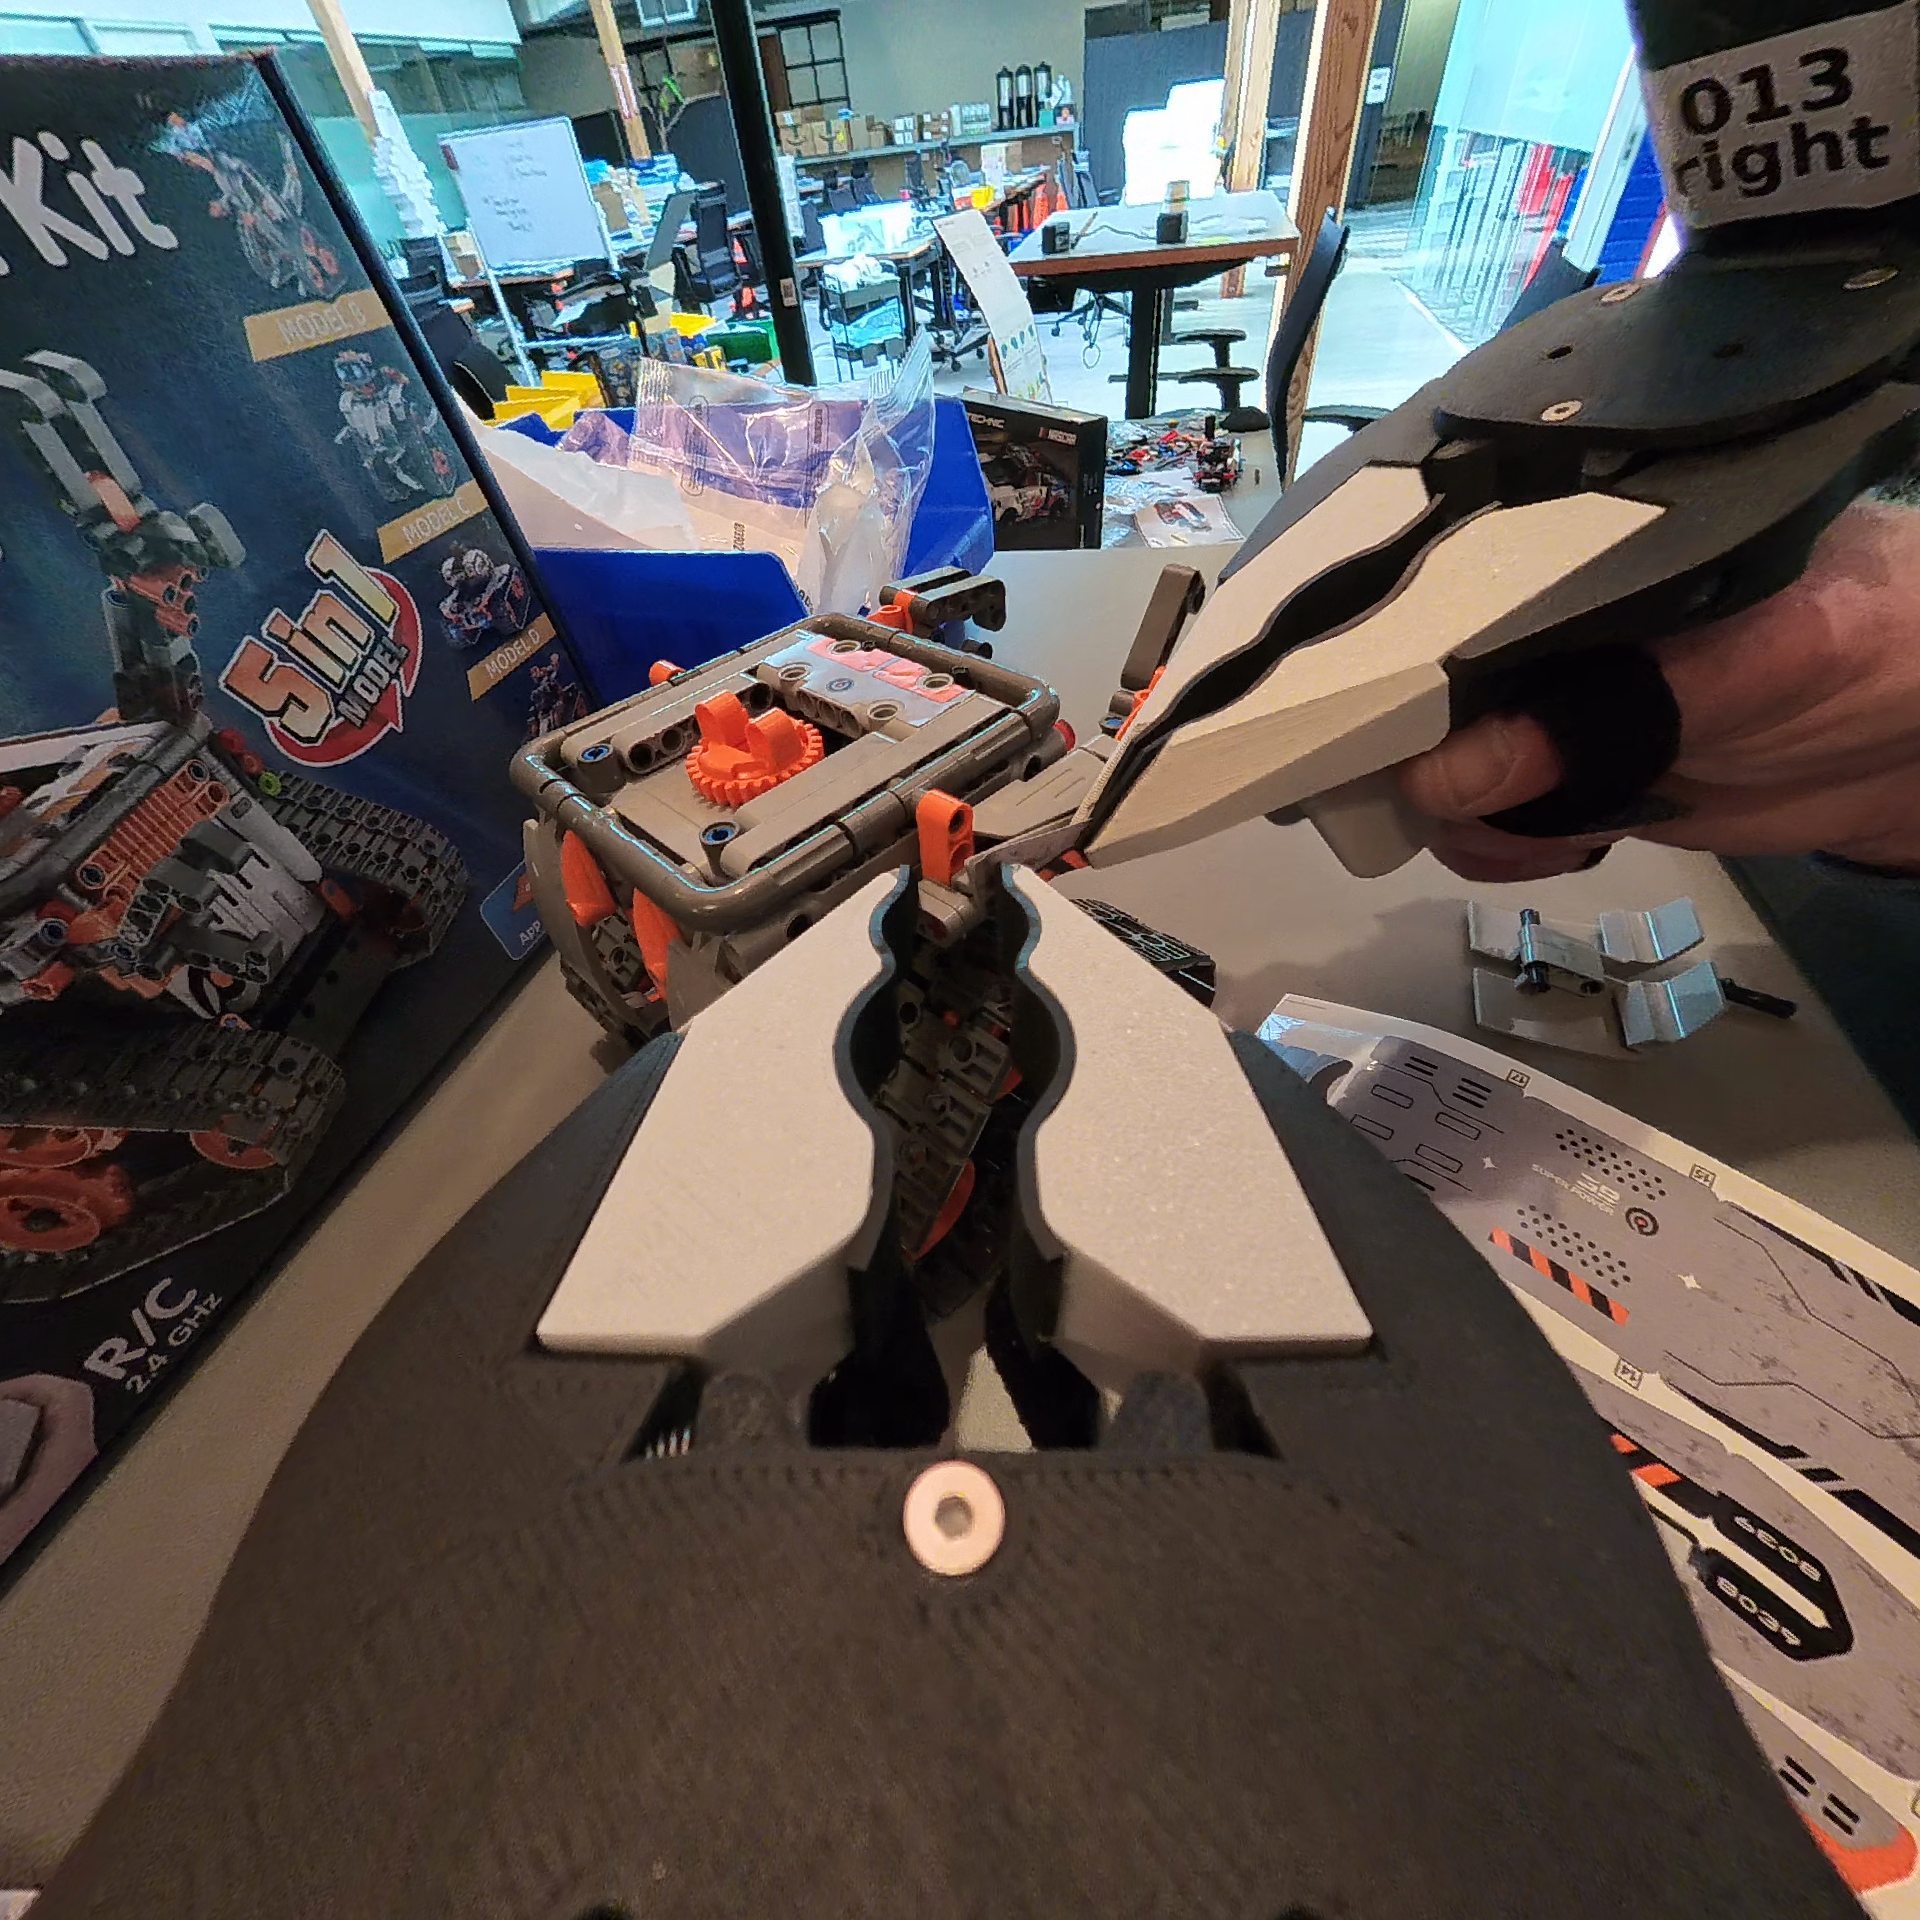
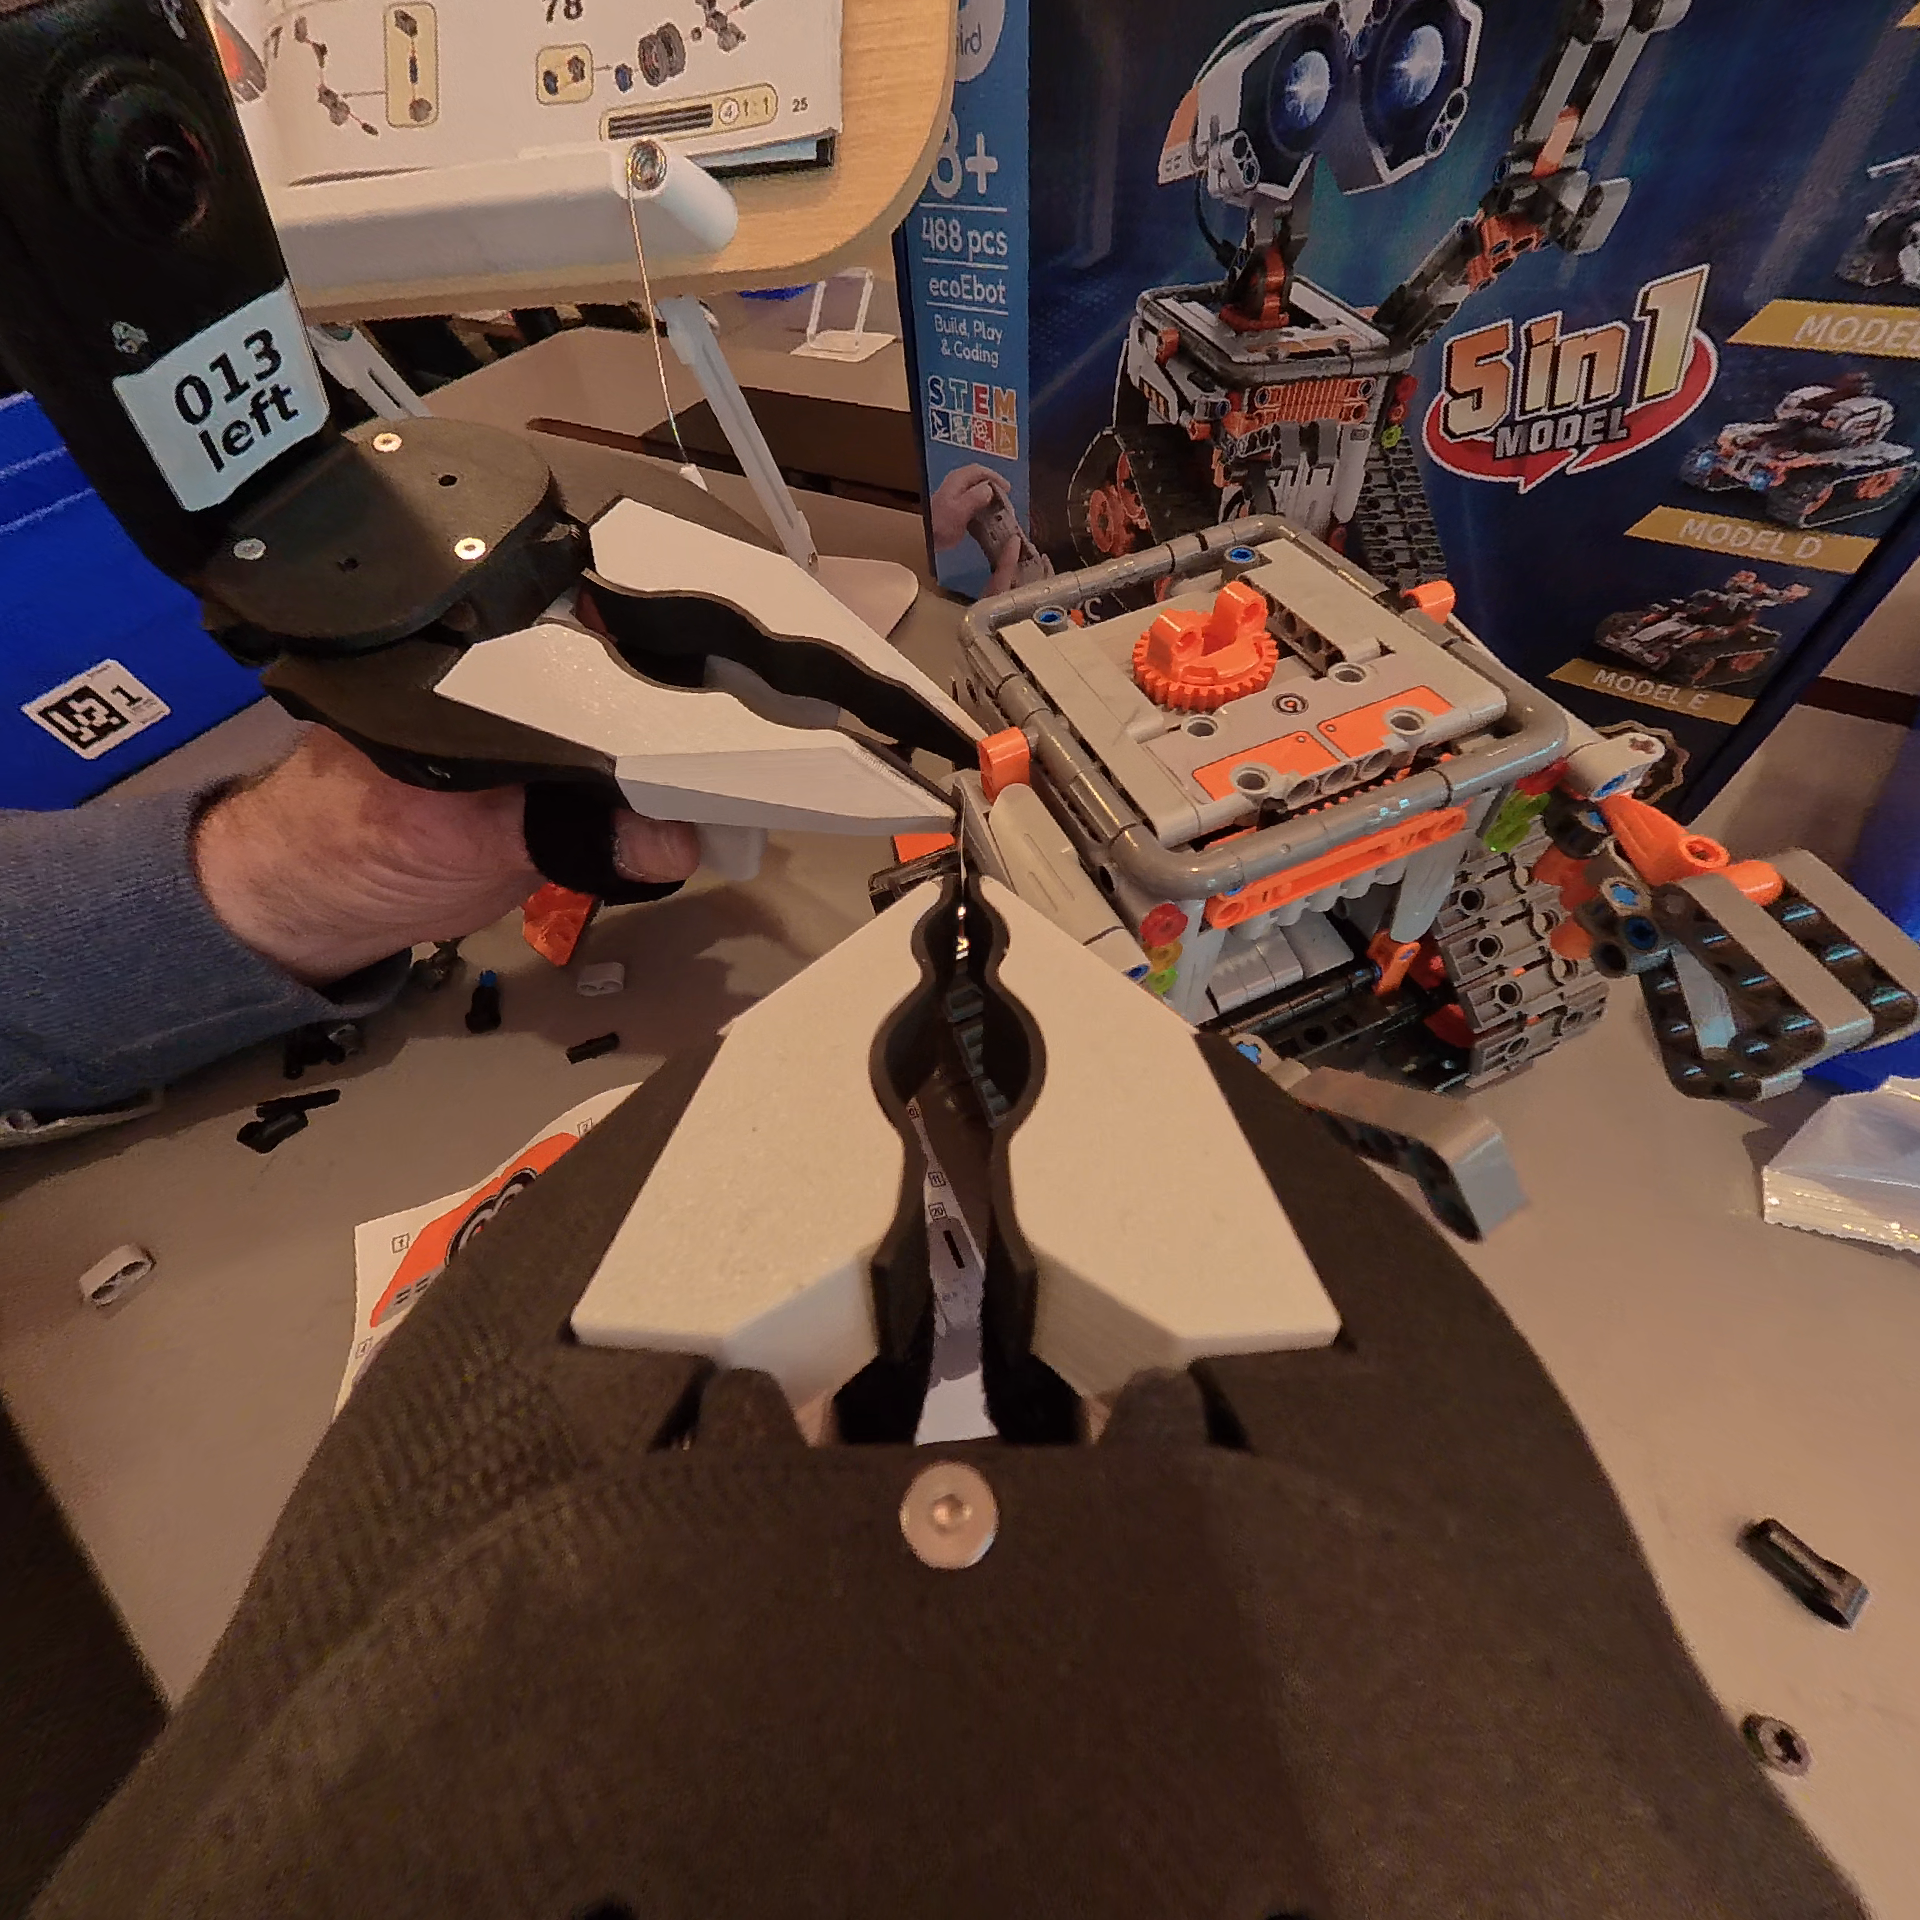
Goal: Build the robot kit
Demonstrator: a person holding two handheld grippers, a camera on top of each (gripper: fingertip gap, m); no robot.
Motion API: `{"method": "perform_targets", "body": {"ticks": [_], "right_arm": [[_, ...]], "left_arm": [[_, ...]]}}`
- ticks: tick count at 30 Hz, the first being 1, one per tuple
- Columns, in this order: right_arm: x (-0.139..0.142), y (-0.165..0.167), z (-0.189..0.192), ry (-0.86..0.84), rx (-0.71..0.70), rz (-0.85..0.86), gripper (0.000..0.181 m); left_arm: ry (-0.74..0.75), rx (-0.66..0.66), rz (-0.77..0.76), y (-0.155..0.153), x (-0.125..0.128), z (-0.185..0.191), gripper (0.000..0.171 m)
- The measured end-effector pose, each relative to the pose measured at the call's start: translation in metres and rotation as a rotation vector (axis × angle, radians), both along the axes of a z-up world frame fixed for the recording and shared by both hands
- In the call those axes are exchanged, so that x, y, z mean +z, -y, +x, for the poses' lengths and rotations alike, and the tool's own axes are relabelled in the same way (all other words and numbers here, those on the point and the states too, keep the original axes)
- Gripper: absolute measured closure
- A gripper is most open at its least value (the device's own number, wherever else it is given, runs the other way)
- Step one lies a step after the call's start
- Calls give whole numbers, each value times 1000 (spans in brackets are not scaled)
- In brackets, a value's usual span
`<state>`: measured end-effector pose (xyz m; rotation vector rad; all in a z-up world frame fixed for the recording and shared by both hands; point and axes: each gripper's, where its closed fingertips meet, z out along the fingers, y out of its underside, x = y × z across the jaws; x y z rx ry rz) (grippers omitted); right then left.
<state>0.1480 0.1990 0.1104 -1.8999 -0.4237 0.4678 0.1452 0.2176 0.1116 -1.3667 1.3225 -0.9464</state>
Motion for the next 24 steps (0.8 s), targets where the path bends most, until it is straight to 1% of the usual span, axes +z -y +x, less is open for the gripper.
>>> {"method": "perform_targets", "body": {"ticks": [6, 14, 24], "right_arm": [[-1, 2, -1, 34, -6, 0, 181], [-3, 1, 4, 71, -58, -4, 181], [-3, 3, 4, 88, -82, 1, 171]], "left_arm": [[-5, 2, 7, 1, 0, 1, 159], [-11, 7, 15, 1, 0, 2, 160], [-15, 16, 27, 2, -1, 4, 160]]}}
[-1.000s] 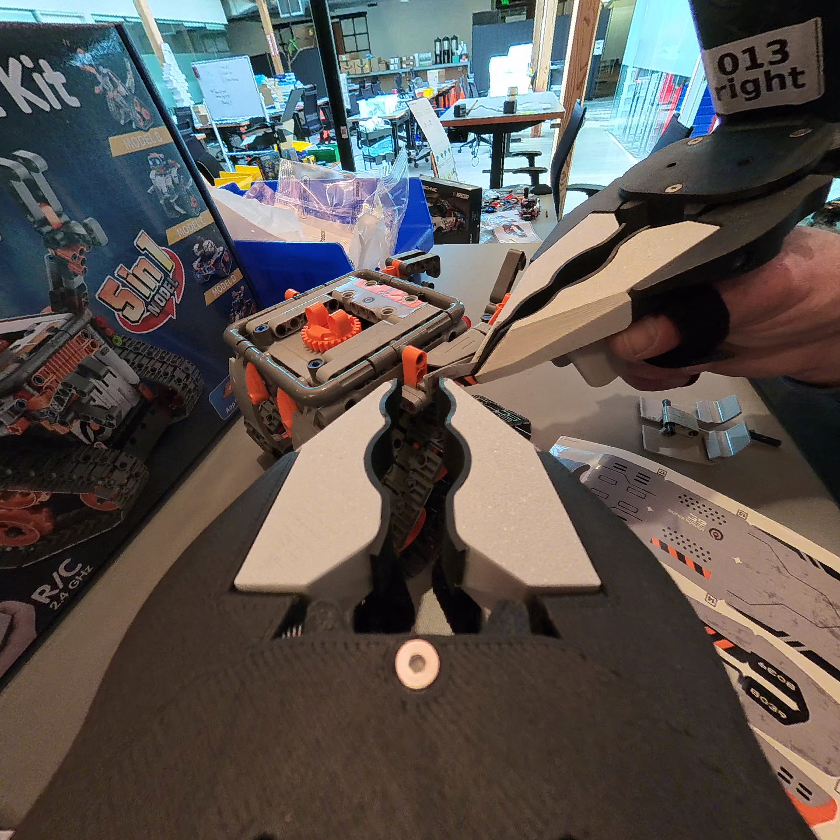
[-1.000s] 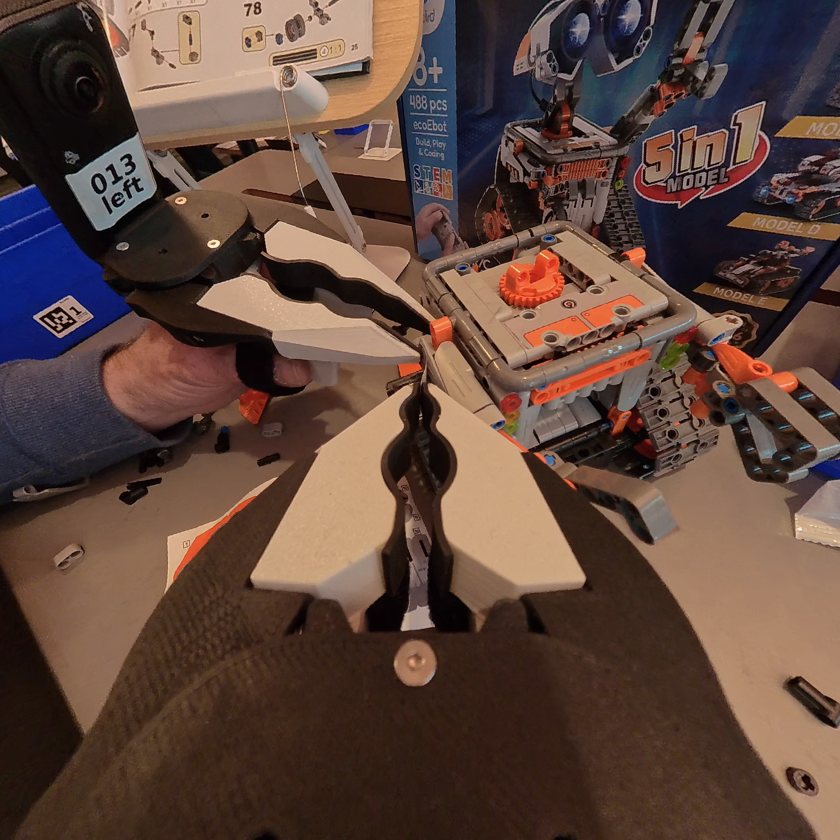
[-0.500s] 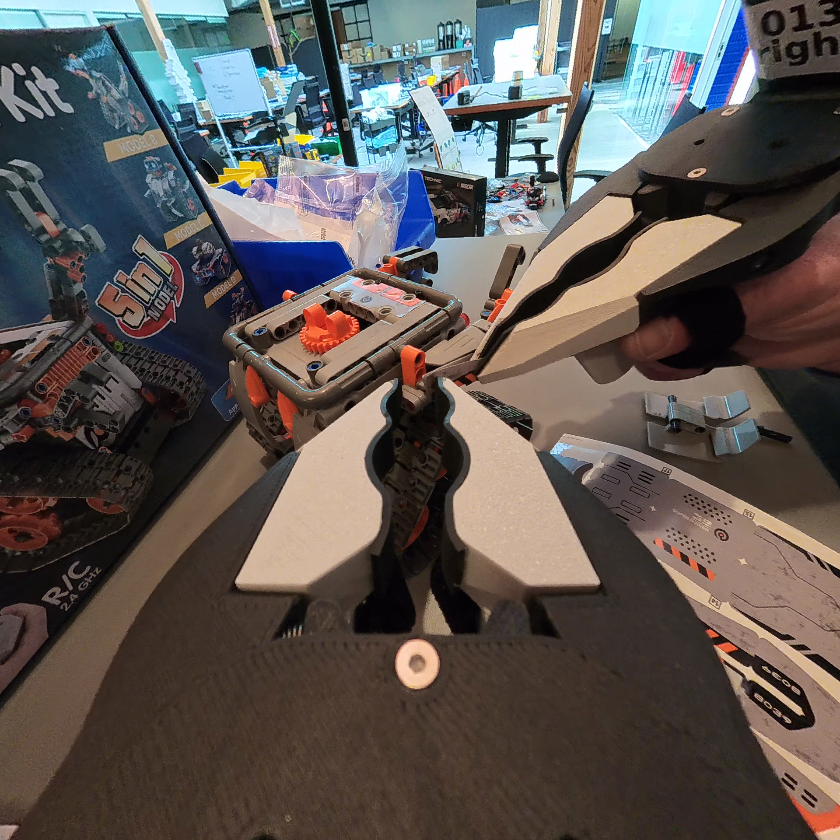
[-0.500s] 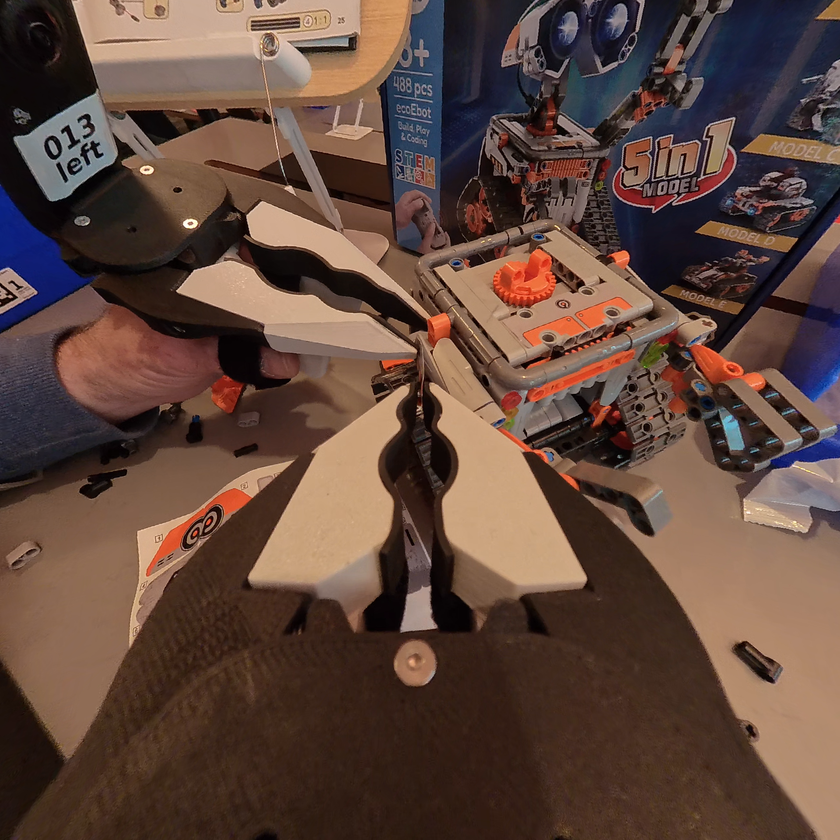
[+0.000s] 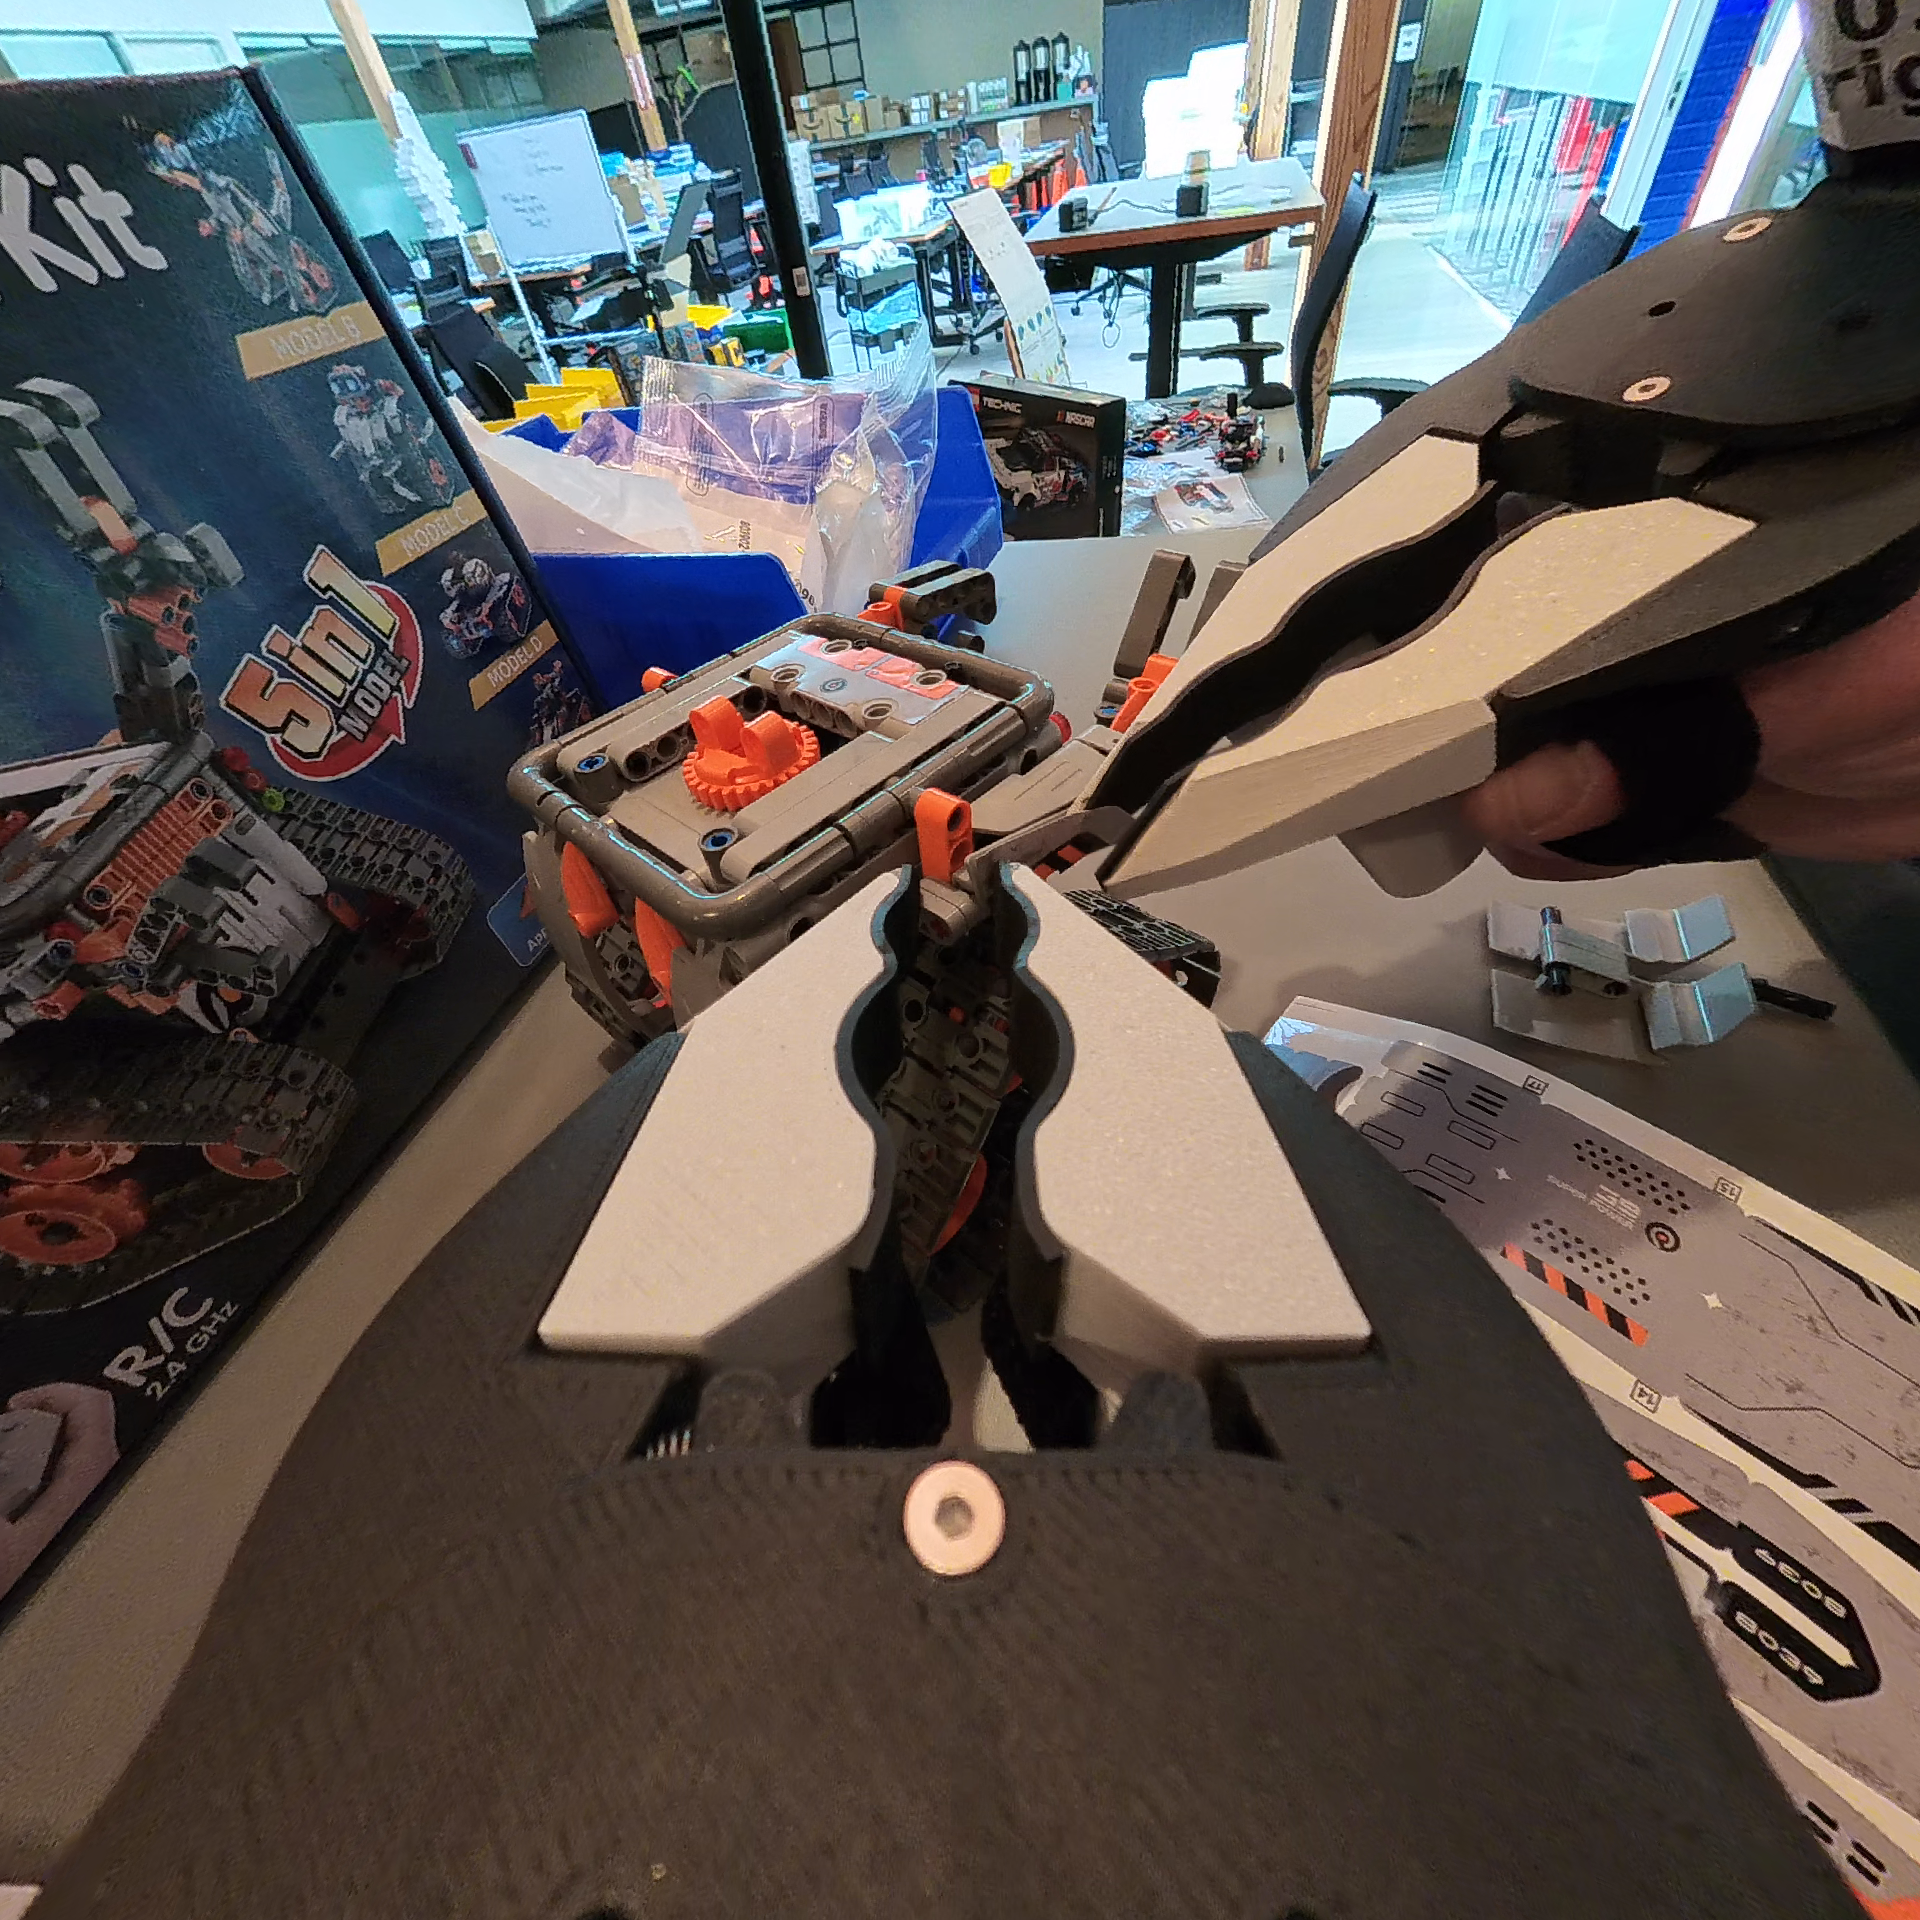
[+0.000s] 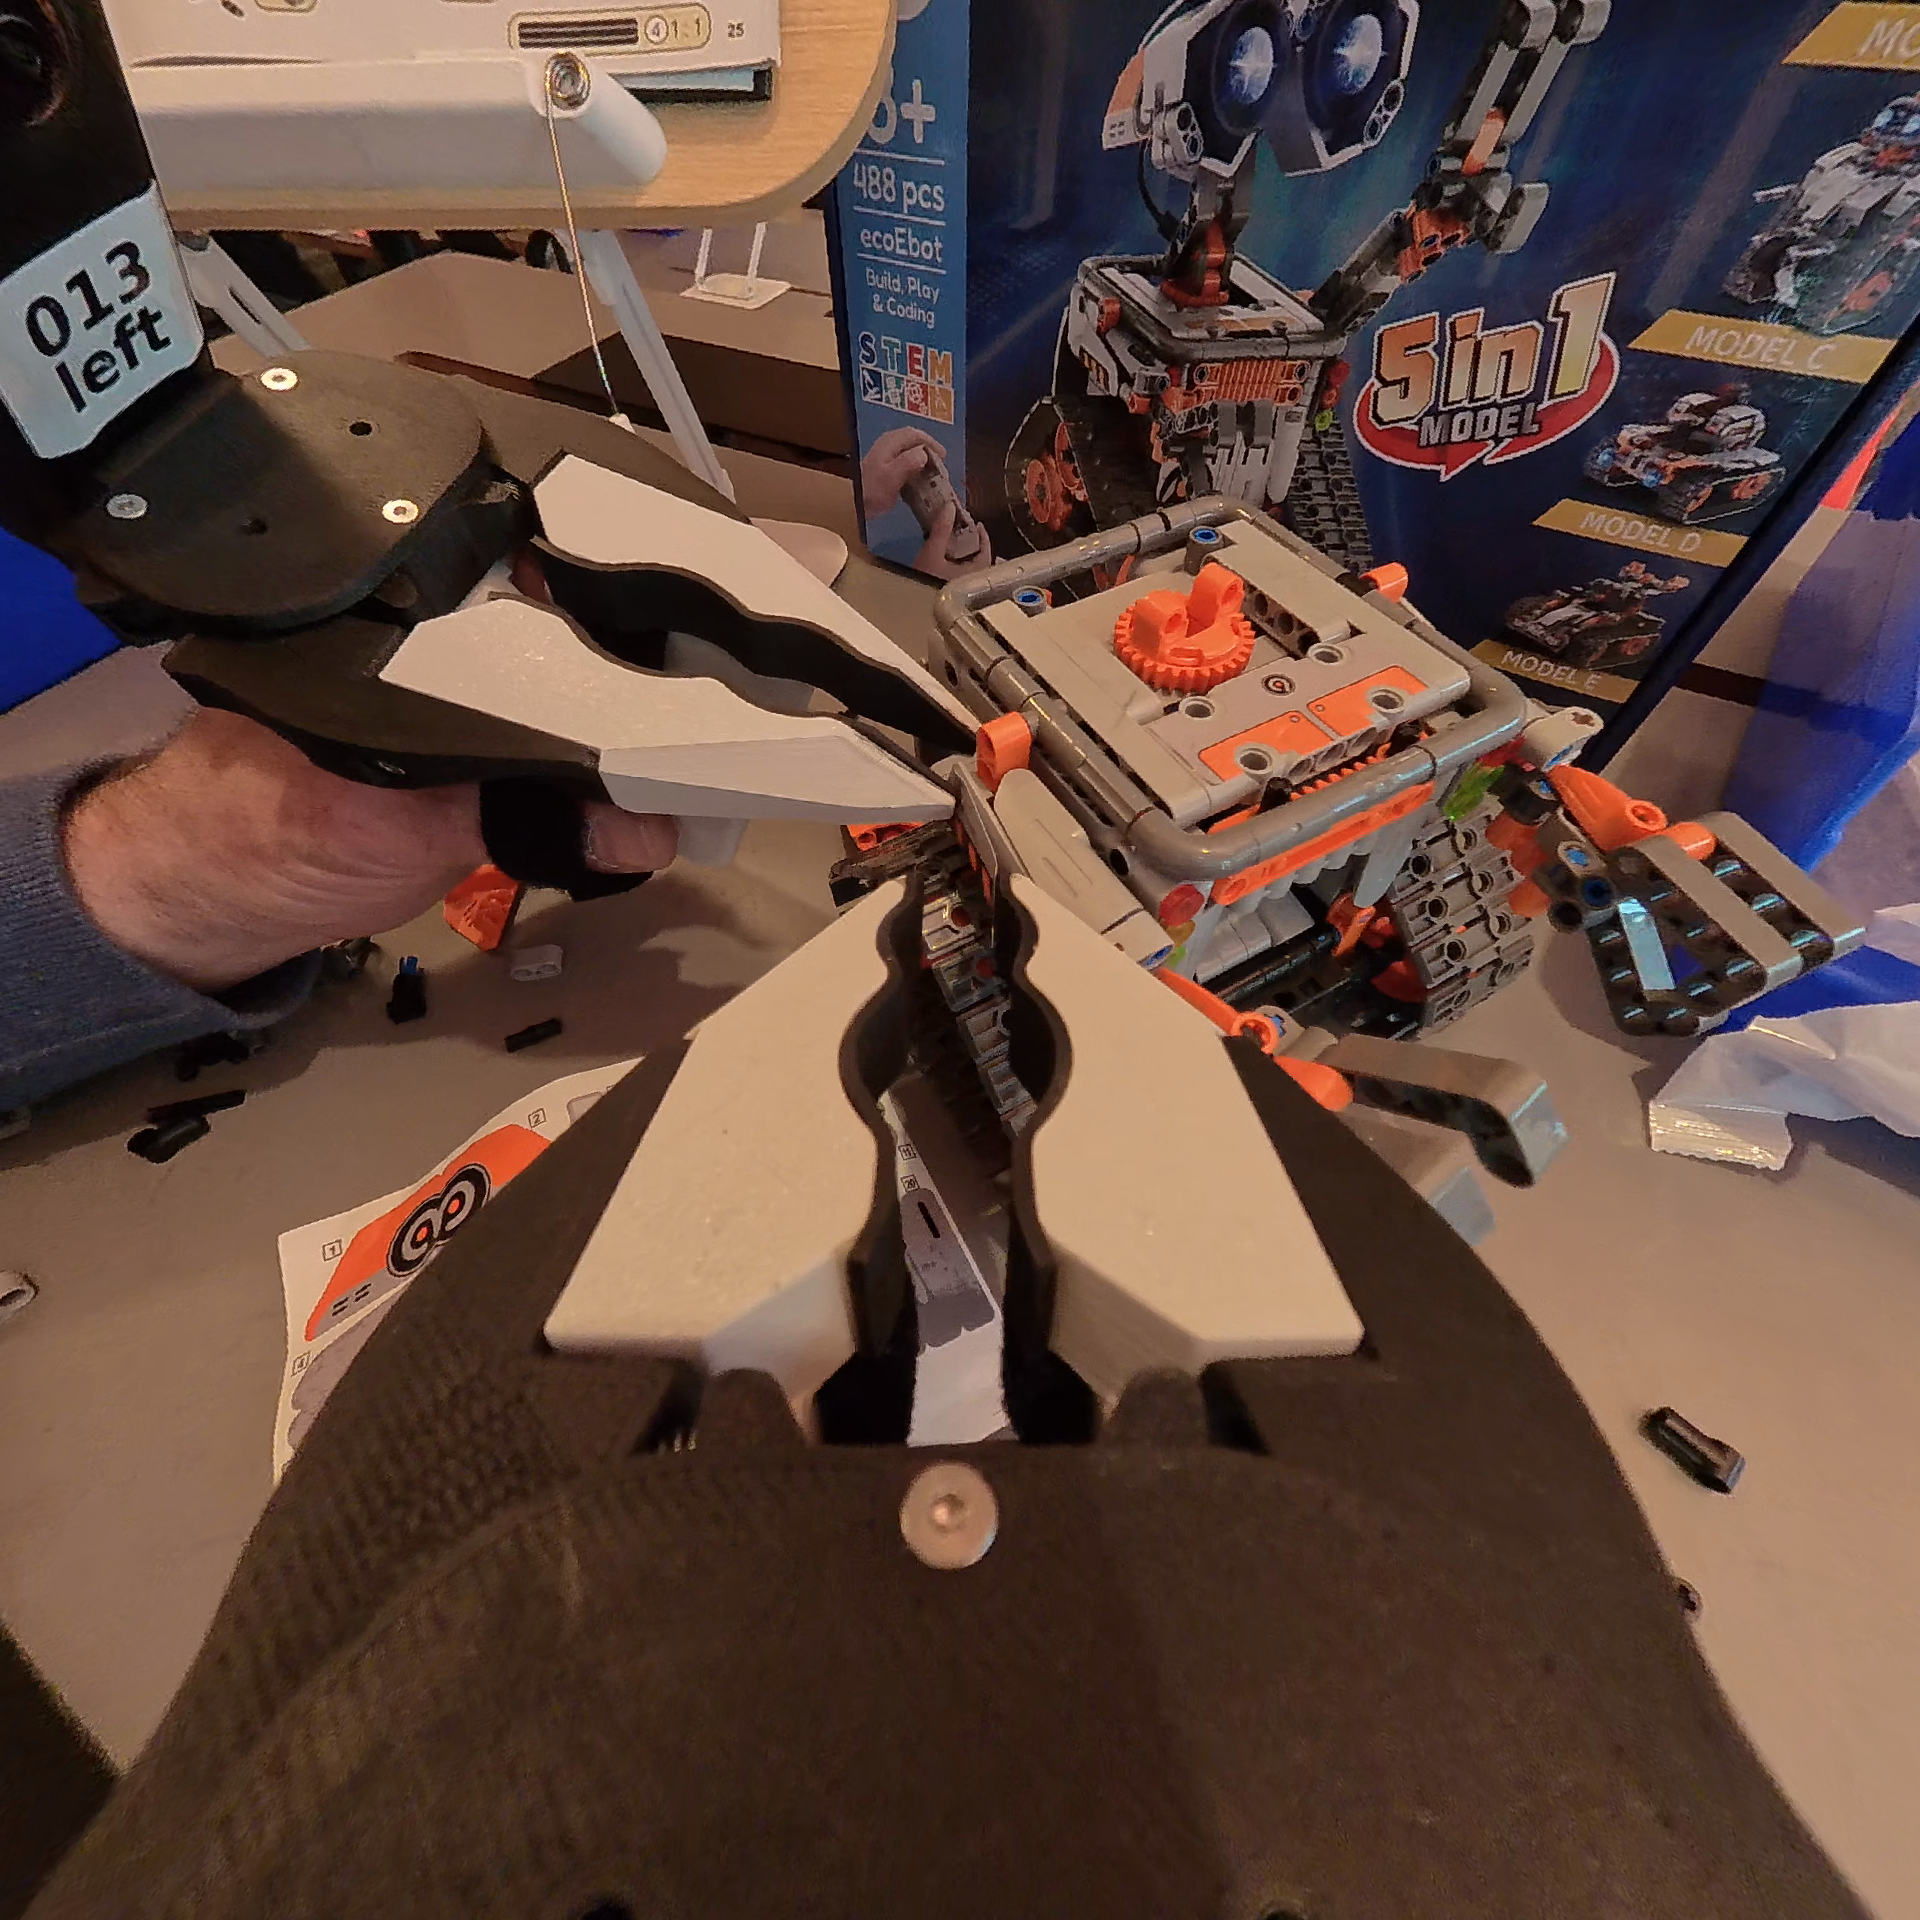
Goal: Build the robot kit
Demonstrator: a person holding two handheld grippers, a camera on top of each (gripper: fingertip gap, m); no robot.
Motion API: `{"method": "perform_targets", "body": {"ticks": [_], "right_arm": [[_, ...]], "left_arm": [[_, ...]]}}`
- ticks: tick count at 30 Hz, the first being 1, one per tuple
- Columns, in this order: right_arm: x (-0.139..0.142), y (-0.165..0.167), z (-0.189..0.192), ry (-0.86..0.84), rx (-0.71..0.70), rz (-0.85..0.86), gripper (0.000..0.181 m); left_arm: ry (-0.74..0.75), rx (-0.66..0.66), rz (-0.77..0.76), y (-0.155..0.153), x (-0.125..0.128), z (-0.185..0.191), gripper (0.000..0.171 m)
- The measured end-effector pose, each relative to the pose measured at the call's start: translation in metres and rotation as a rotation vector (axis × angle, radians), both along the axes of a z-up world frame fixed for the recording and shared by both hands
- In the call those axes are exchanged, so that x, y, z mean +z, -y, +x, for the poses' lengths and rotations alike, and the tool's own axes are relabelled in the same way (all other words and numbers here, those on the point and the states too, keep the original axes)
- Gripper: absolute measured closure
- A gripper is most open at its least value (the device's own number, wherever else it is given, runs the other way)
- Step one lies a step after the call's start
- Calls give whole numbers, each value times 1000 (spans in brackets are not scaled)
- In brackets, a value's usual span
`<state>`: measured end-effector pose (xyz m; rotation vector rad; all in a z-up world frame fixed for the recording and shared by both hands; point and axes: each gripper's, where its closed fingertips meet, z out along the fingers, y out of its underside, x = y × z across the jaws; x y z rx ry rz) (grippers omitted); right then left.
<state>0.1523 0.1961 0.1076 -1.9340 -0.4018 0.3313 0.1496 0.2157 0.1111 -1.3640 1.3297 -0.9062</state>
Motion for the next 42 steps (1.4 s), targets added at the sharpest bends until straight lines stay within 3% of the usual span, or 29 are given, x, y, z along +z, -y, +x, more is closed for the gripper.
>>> {"method": "perform_targets", "body": {"ticks": [15, 27, 42], "right_arm": [[3, 5, 8, 36, -41, 28, 161], [28, 15, 5, 121, 29, 165, 151], [25, -2, 19, 457, 7, 270, 145]], "left_arm": [[-6, 24, 7, -5, 0, 1, 162], [-6, 25, 6, -4, 0, 1, 162], [3, 21, 0, -4, 0, 1, 162]]}}
